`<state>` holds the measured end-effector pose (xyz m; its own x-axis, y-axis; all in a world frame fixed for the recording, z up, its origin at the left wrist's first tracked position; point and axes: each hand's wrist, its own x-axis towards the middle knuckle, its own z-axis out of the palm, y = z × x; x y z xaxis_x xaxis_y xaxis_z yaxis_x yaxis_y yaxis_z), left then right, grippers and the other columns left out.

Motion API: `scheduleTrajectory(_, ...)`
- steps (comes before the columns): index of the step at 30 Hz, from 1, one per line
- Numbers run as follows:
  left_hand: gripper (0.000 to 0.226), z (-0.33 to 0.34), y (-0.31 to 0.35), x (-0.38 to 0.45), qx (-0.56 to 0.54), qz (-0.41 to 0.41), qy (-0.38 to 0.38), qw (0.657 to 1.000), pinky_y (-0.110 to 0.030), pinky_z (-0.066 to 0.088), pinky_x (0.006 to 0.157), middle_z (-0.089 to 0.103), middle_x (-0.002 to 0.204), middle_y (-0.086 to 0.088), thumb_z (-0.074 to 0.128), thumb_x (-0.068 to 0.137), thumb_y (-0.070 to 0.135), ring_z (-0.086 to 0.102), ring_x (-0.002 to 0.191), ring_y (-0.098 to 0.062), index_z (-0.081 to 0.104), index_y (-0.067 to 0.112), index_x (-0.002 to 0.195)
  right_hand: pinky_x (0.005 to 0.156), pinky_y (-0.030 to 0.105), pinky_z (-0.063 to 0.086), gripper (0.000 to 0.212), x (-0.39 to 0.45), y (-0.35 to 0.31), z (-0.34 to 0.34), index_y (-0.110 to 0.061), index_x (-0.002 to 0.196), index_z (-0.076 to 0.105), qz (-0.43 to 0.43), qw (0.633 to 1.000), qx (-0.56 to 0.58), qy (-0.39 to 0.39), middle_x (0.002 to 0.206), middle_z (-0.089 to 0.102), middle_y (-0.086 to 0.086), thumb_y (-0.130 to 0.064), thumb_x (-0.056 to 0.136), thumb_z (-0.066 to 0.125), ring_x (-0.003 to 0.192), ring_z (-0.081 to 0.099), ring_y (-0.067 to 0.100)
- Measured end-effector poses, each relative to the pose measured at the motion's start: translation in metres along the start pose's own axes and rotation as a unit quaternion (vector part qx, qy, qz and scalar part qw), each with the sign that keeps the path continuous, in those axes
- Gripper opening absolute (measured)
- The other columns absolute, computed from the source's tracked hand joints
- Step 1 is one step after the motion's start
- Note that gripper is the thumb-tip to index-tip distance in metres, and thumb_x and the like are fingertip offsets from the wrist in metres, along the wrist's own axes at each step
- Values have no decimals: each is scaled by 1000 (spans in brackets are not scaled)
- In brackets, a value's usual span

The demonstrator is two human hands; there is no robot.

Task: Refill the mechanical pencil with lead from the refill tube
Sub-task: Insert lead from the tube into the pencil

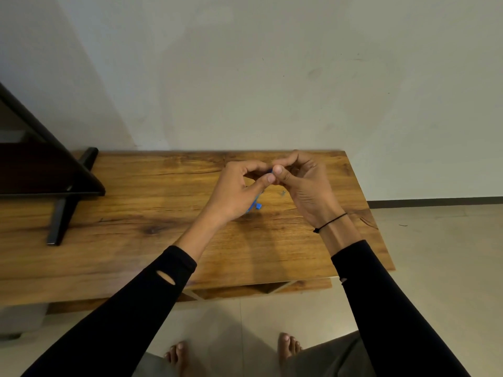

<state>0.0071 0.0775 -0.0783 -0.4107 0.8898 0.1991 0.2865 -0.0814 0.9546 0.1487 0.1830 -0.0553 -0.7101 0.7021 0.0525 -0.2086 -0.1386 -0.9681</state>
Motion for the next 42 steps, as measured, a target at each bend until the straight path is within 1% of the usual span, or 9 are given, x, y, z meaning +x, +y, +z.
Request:
scheduleTrajectory(4,16,-1,3,-3,-28,-6,1,1000,-41,70,72,82,103,14,79,98,26,78,96,-10,79,41,104,82,36,62,18,0,1,-3,-6,88,71,15,1000,13,-23,86,77,3,11,91,67,89,73,20)
scheduleTrajectory(12,22,-3,5,0,-25,7,12,1000,-29,68,68,80,106,9,81,96,20,78,97,-20,81,23,118,87,43,63,7,3,1,-9,0,92,66,35,995,86,-29,99,68,20,-3,88,71,103,66,36)
scheduleTrajectory(18,22,1,1,-3,-18,5,12,1000,-32,68,69,78,96,20,83,94,20,77,93,-17,81,29,114,84,39,64,4,4,3,-12,-3,89,70,36,996,70,-36,90,74,9,1,89,71,94,71,27)
scheduleTrajectory(21,21,-2,3,-2,-23,8,9,1000,-29,68,68,78,97,25,83,94,25,77,93,-11,81,34,114,83,37,64,16,5,3,-12,-3,89,70,32,996,70,-40,90,75,8,10,95,64,94,72,25)
scheduleTrajectory(27,24,0,6,-3,12,17,23,1000,-42,70,69,77,97,14,85,93,22,78,88,-21,81,30,115,86,41,62,9,5,2,-14,0,91,67,33,997,51,-40,93,73,13,-2,84,73,97,70,32)
scheduleTrajectory(29,23,0,7,-3,32,25,27,999,-35,68,71,76,94,15,87,91,23,78,87,-18,81,29,112,88,43,61,9,4,2,-15,0,92,67,38,997,44,-41,95,70,17,-1,85,72,102,67,38)
scheduleTrajectory(32,24,-1,9,-5,76,43,40,995,-11,54,69,74,90,22,90,87,25,75,90,-7,82,29,110,85,38,65,8,4,3,-16,-1,90,69,54,996,53,-46,95,74,14,1,84,73,99,72,34)
scheduleTrajectory(38,24,-4,12,-8,80,31,84,993,-24,65,77,77,91,18,94,81,23,76,90,-5,82,23,102,80,40,66,14,4,5,-11,4,90,67,63,997,40,-30,97,74,17,0,81,76,99,75,33)
scheduleTrajectory(42,20,-6,12,-8,83,27,88,992,-23,65,77,77,91,20,92,84,24,76,90,-2,81,26,100,84,44,66,17,4,6,-12,-6,97,75,58,998,3,-33,101,79,11,-12,82,80,101,75,29)
